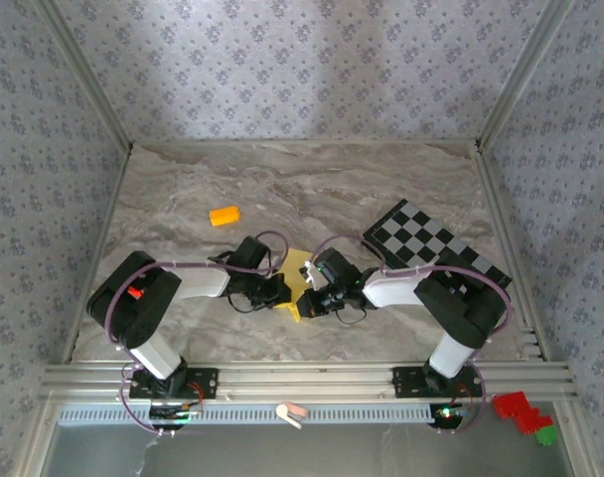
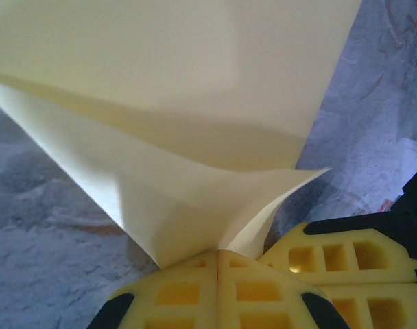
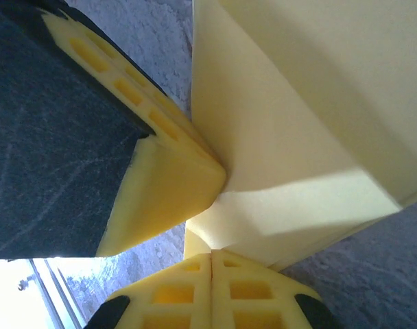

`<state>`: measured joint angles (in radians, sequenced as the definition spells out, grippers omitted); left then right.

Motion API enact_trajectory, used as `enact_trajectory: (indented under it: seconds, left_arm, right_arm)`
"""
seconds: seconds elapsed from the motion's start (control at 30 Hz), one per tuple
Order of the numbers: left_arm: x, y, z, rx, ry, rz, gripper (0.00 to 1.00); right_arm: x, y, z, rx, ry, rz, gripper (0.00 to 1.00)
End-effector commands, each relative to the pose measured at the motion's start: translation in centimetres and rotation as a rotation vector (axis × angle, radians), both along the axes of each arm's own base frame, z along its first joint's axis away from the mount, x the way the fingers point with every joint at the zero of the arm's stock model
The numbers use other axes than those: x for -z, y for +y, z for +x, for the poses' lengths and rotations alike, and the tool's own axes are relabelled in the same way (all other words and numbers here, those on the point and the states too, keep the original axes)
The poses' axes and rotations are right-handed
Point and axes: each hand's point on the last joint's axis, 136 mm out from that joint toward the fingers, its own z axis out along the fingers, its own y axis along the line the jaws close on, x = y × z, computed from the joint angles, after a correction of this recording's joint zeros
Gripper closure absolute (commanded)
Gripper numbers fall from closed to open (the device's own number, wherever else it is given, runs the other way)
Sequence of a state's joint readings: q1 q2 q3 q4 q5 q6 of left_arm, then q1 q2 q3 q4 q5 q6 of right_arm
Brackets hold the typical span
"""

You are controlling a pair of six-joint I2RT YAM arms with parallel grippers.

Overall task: Fold a paper plane with a square sheet of paper (pick it up from the middle)
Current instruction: Third fold the triangle at the center of the table.

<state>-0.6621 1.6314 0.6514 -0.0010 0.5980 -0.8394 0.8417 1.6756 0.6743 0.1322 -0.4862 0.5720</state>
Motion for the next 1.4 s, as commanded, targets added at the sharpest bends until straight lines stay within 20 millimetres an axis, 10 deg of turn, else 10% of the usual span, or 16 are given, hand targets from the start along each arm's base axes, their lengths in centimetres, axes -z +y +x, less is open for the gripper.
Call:
enact_trajectory:
  seconds: [0.0, 1.37]
  left_arm:
    - [0.6, 0.3, 0.2, -0.002, -0.002, 0.02, 0.99]
    - [0.7, 4.2, 8.7, -0.124, -0.038, -0.013, 0.89]
  right_arm:
    - [5.1, -5.6, -2.3, 0.042, 0.111, -0.285, 1.0]
    - [6.7, -8.8, -5.2, -0.025, 0.188, -0.449, 1.0]
